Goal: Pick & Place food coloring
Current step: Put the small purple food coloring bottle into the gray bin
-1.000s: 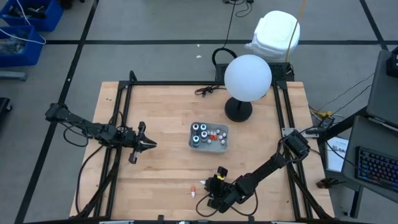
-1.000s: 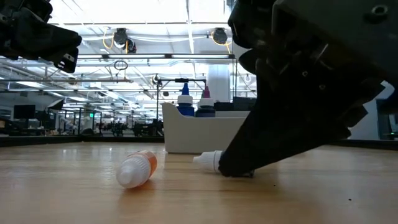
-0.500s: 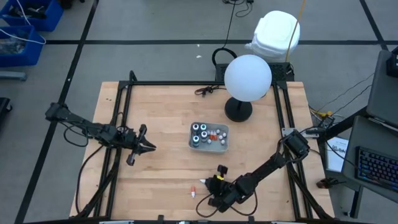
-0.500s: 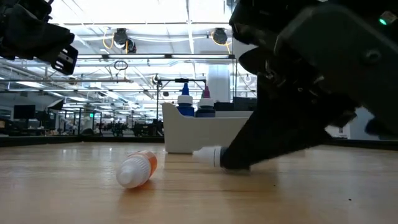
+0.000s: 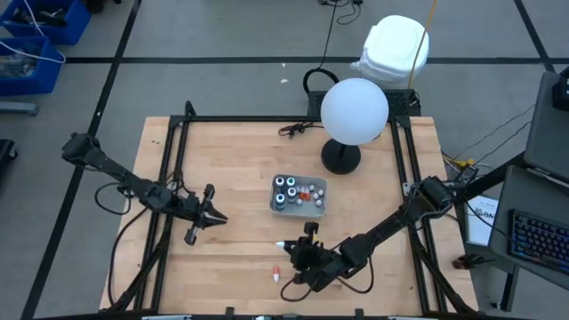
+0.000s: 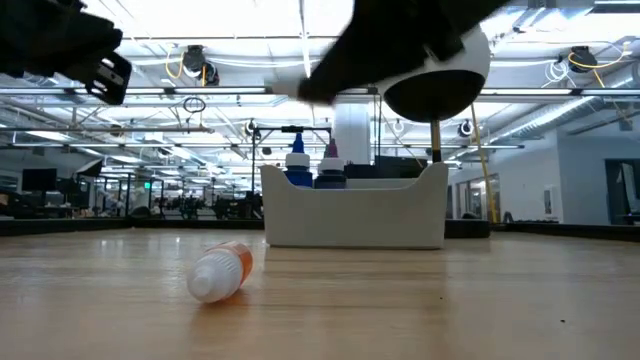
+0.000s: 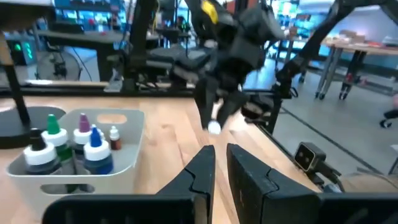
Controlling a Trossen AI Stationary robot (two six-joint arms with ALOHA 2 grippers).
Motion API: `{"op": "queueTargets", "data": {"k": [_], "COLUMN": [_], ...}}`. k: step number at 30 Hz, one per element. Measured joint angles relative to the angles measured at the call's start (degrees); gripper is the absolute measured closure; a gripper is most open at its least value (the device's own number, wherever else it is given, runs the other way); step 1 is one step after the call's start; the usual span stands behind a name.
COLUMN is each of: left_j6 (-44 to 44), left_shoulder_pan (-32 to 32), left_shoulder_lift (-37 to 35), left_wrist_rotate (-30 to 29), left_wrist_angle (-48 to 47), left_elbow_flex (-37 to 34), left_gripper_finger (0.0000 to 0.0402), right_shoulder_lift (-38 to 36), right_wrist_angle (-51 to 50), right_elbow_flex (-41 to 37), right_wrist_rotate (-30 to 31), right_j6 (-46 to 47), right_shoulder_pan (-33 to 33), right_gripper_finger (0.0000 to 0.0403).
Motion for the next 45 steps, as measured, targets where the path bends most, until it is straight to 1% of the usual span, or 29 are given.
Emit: {"op": "queueTargets", "data": {"k": [2, 8, 11, 15, 19, 22, 25, 30, 32, 34, 36, 38, 44, 45], "left_j6": [-0.45, 1.77, 4.11, 6.75, 5.55, 5.58, 5.56, 5.27, 5.21, 4.86, 4.75, 4.63, 3.45, 3.45], "left_shoulder_pan": [-0.29, -0.52, -0.48, -0.12, 1.45, 2.61, 3.56, 4.72, 5.06, 5.53, 5.84, 6.15, 7.71, 7.84], "left_shoulder_lift": [3.82, 17.14, 22.54, 27.81, 31.62, 34.47, 37.01, 38.74, 38.66, 38.65, 38.63, 38.66, 38.64, 38.64], "left_wrist_rotate": [-0.07, -0.11, -0.11, -0.11, -0.36, -0.37, -0.16, -0.08, -0.1, -0.13, -0.12, -0.11, 0.12, 0.27], "left_wrist_angle": [0.01, -0.05, -0.01, -1.84, -7.67, -11.06, -11.6, -11.41, -11.73, -11.28, -11.22, -11.22, -10.84, -10.68], "left_elbow_flex": [2.28, 10.88, 15.81, 22.75, 29.2, 32.9, 35.36, 37.68, 38.12, 38.56, 38.59, 38.59, 38.63, 38.63], "left_gripper_finger": [0.0355, 0.0355, 0.0354, 0.0354, 0.0353, 0.0331, 0.0283, 0.0185, 0.0156, 0.0137, 0.0129, 0.0129, 0.0163, 0.0171], "right_shoulder_lift": [-1.25, -3.03, -3.43, -3.26, -3.3, -3.34, -3.32, -3.32, -3.32, -3.31, -3.32, -3.3, -3.32, -3.32], "right_wrist_angle": [1.83, 4.72, 7.8, 11.18, 15.82, 18.94, 21.46, 23.24, 23.44, 23.44, 23.48, 25.07, 29.1, 29.45], "right_elbow_flex": [0.0, 0.04, 0.07, 0.07, 0.04, 0.04, 0.04, 0.04, 0.04, 0.04, 0.04, 0.04, 0.04, 0.04], "right_wrist_rotate": [0.26, 9.53, 11.48, 16.66, 20.64, 20.83, 20.84, 20.82, 20.81, 20.74, 20.77, 20.68, 20.36, 19.4], "right_j6": [-5.25, -19.16, -25.3, -33.91, -42.24, -46.88, -51.02, -54.97, -55.95, -56.06, -56.28, -57.9, -61.67, -62.13], "right_shoulder_pan": [-0.47, -0.72, -0.72, -0.61, -0.24, -0.07, 0.29, 0.57, 0.55, 0.51, 0.46, 0.46, 0.15, 0.09], "right_gripper_finger": [0.0347, 0.0347, 0.0347, 0.0347, 0.0347, 0.0347, 0.0347, 0.0347, 0.0347, 0.0347, 0.0347, 0.0347, 0.0347, 0.0347]}}
